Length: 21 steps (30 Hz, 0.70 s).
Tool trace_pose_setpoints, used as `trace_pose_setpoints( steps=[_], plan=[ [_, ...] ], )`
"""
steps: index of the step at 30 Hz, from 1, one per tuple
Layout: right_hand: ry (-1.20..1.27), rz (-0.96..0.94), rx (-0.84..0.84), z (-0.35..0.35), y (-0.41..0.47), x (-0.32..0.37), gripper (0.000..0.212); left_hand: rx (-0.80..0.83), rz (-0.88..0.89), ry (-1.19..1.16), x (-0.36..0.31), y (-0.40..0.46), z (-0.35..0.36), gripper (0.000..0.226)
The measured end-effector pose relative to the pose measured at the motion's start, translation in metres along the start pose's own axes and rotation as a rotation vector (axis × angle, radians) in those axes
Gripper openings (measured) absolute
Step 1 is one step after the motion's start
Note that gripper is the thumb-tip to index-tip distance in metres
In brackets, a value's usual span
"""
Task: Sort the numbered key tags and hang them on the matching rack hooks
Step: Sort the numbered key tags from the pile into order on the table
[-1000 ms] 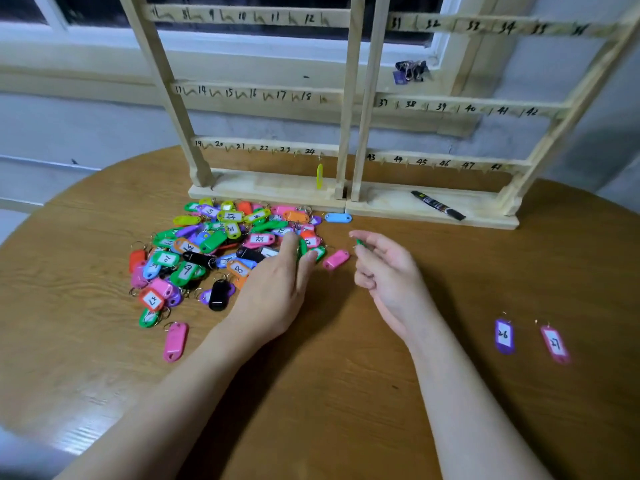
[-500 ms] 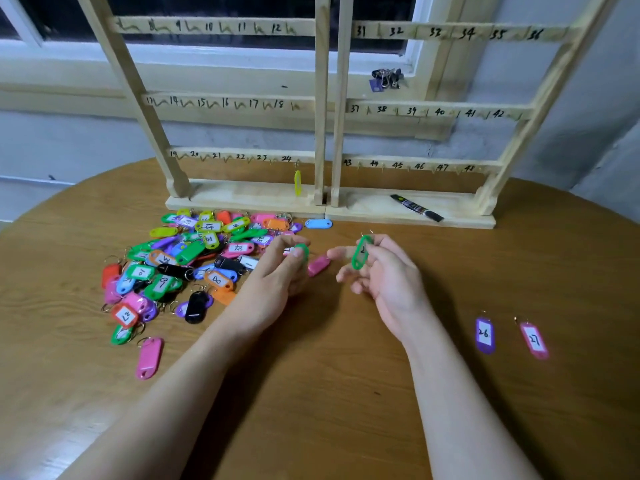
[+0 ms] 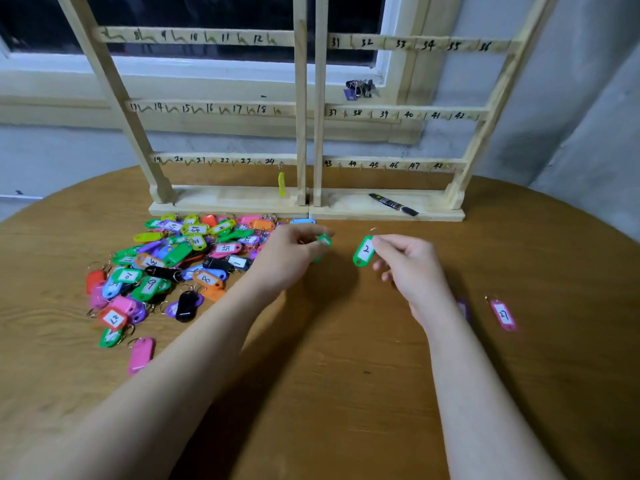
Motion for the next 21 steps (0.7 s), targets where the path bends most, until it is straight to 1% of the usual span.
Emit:
trace_pose_setpoints(
  steps=[5, 9, 12, 16, 19, 21],
  plan=[
    [-0.193, 0.018, 0.050, -0.022, -0.002, 0.002, 0.012, 0.002, -0.036, 0.127, -0.002, 0.040, 0.006, 0.004],
    [-0.340, 0.009, 0.087, -0.033, 0.020, 0.014, 0.007, 0.025, 0.001, 0.268, -0.005, 0.062, 0.014, 0.005],
    [-0.439, 0.028, 0.146, -0.028, 0.038, 0.014, 0.009, 0.023, 0.053, 0.321, -0.007, 0.076, 0.015, 0.007],
    [-0.501, 0.076, 0.206, -0.012, 0.058, 0.003, 0.011, 0.006, 0.094, 0.368, -0.006, 0.088, 0.014, 0.009],
    [-0.497, 0.091, 0.215, -0.002, 0.072, 0.001, 0.013, 0.007, 0.116, 0.405, -0.004, 0.092, 0.013, 0.007],
    [-0.489, 0.083, 0.217, 0.005, 0.079, 0.004, 0.012, -0.009, 0.148, 0.459, -0.009, 0.089, 0.008, 0.014]
  ],
)
Point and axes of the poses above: each hand's wrist, its own y-axis towards the middle knuckle, its own z-axis out of the palm, x = y × z, the point moved 10 cm from there along y, towards the middle knuckle, and after that the axes turned 10 degrees about x, right-handed, at the moved point
